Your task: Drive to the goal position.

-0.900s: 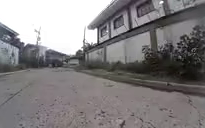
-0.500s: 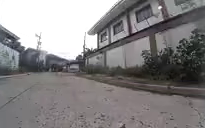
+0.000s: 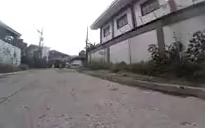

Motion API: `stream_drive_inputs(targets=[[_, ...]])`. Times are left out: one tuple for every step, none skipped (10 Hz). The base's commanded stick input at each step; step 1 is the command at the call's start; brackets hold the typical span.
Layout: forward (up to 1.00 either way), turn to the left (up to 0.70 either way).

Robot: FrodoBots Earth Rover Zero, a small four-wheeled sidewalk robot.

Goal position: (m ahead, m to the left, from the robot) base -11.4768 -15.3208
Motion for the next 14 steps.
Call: stream_drive_inputs(targets=[[0.7, 0.0], [0.7, 0.0], [0.7, 0.0], [0.7, 0.0], [0.7, 0.0], [0.7, 0.0], [0.7, 0.0], [0.7, 0.0], [0.7, 0.0], [0.7, 0.0], [0.7, 0.0], [0.7, 0.0], [0.7, 0.0], [0.7, 0.0]])
